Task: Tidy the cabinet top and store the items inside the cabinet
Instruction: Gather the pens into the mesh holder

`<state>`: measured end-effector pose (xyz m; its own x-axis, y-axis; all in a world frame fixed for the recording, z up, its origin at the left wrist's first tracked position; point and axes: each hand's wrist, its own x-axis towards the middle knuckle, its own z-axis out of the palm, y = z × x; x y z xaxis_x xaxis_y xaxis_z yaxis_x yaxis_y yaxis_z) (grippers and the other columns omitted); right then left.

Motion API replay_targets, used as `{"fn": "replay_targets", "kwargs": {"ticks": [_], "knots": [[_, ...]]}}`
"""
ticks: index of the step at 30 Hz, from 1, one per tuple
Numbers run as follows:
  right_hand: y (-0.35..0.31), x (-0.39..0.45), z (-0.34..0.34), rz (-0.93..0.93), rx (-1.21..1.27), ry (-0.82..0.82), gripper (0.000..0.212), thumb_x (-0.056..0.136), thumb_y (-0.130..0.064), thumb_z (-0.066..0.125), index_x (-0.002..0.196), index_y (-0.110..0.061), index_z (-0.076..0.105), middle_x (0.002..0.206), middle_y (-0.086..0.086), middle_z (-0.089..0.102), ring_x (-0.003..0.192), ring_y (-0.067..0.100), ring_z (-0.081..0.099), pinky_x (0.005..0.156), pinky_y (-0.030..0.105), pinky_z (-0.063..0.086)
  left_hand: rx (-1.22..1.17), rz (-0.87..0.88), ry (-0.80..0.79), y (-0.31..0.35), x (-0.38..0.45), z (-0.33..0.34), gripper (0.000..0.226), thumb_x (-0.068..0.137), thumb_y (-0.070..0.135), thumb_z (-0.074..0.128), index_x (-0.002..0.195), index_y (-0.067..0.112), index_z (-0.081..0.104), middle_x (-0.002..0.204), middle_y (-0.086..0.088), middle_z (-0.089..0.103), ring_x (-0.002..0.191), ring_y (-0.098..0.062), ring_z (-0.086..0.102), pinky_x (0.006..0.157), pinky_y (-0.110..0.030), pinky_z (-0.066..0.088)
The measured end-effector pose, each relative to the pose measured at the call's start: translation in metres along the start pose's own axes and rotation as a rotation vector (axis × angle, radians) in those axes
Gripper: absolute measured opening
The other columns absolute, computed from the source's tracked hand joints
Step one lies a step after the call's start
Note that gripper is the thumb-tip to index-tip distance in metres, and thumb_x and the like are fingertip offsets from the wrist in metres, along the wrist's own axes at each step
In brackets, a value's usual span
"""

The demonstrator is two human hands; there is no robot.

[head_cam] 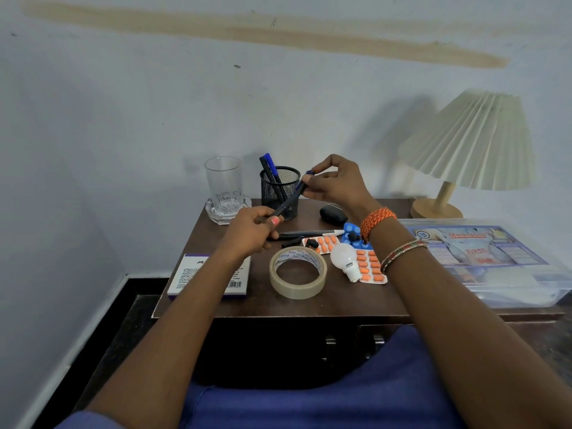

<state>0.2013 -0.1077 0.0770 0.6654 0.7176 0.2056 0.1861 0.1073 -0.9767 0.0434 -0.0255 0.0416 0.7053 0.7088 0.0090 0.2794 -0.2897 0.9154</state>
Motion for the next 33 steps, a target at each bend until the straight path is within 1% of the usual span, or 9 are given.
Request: {"fn": "replay_targets", "kwargs": {"ticks": [5,10,13,18,21,24,27,30,33], "knots": [[0.000,-0.001,0.008,0.019,-0.005,-0.050,0.015,0.085,-0.005,0.067,0.078,-0.007,0.054,0.084,0.022,0.069,0.062,0.018,0.069,0.061,0.027,0.060,-0.020,0.013,0.021,0.002,-0.002,0.001,0.021,0.097,0.016,0.048,0.112,0.011,0.062,0.071,-0.002,0.061,0.055,-0.013,0.050,0.051,-0.024,0.045],[0.004,-0.002,0.020,0.006,-0.085,0.043,0.014,0.091,-0.014,0.060,0.078,-0.010,0.054,0.085,0.018,0.068,0.063,0.018,0.063,0.052,0.026,0.055,-0.043,0.010,0.126,0.003,-0.003,0.007,0.025,0.096,0.018,0.050,0.115,0.010,0.064,0.068,-0.001,0.060,0.051,-0.008,0.045,0.050,-0.023,0.034],[0.003,0.000,0.023,0.022,-0.064,0.103,0.019,0.090,-0.014,0.057,0.073,-0.011,0.050,0.077,0.014,0.065,0.058,0.016,0.060,0.048,0.024,0.052,-0.017,0.034,0.199,0.005,-0.004,0.013,0.023,0.095,0.017,0.051,0.108,0.010,0.069,0.067,0.000,0.058,0.056,-0.007,0.048,0.054,-0.023,0.036],[0.004,0.001,0.023,-0.019,-0.056,0.203,0.030,0.086,-0.007,0.057,0.062,-0.012,0.040,0.064,0.014,0.056,0.043,0.006,0.056,0.038,0.020,0.047,0.084,0.036,0.292,0.017,-0.003,0.024,0.021,0.092,0.024,0.054,0.086,0.017,0.073,0.077,-0.007,0.066,0.076,-0.023,0.059,0.076,-0.037,0.049],[0.003,0.002,0.024,-0.050,-0.083,0.270,0.035,0.082,-0.007,0.058,0.058,-0.013,0.034,0.067,0.016,0.046,0.056,0.022,0.057,0.035,0.018,0.042,0.135,0.041,0.312,0.022,-0.005,0.030,0.022,0.092,0.025,0.054,0.081,0.018,0.072,0.076,-0.007,0.067,0.075,-0.026,0.062,0.072,-0.037,0.051],[0.005,0.004,0.023,-0.054,-0.064,0.283,0.035,0.081,-0.007,0.059,0.057,-0.013,0.033,0.069,0.016,0.043,0.062,0.027,0.056,0.035,0.018,0.040,0.160,0.052,0.318,0.022,-0.007,0.032,0.021,0.091,0.025,0.054,0.083,0.019,0.072,0.077,-0.006,0.068,0.078,-0.026,0.063,0.073,-0.038,0.052],[0.009,0.004,0.024,-0.049,-0.056,0.303,0.033,0.081,-0.007,0.059,0.057,-0.012,0.036,0.068,0.018,0.049,0.059,0.025,0.057,0.037,0.019,0.042,0.202,0.082,0.325,0.015,-0.007,0.031,0.019,0.091,0.024,0.054,0.097,0.019,0.072,0.083,-0.003,0.066,0.082,-0.024,0.061,0.072,-0.036,0.049],[0.015,0.003,0.030,0.004,-0.088,0.265,0.021,0.083,-0.014,0.061,0.070,-0.011,0.045,0.076,0.022,0.063,0.052,0.021,0.060,0.043,0.025,0.051,0.254,0.121,0.375,0.010,-0.007,0.032,0.020,0.093,0.022,0.054,0.104,0.018,0.070,0.082,0.000,0.063,0.078,-0.021,0.059,0.062,-0.029,0.042],[0.019,0.002,0.039,0.048,-0.142,0.196,0.021,0.082,-0.016,0.066,0.082,-0.012,0.046,0.087,0.020,0.068,0.063,0.026,0.069,0.057,0.038,0.061,0.251,0.155,0.429,0.004,-0.003,0.035,0.018,0.092,0.018,0.054,0.099,0.018,0.070,0.084,-0.003,0.065,0.077,-0.021,0.057,0.061,-0.031,0.042]]}}
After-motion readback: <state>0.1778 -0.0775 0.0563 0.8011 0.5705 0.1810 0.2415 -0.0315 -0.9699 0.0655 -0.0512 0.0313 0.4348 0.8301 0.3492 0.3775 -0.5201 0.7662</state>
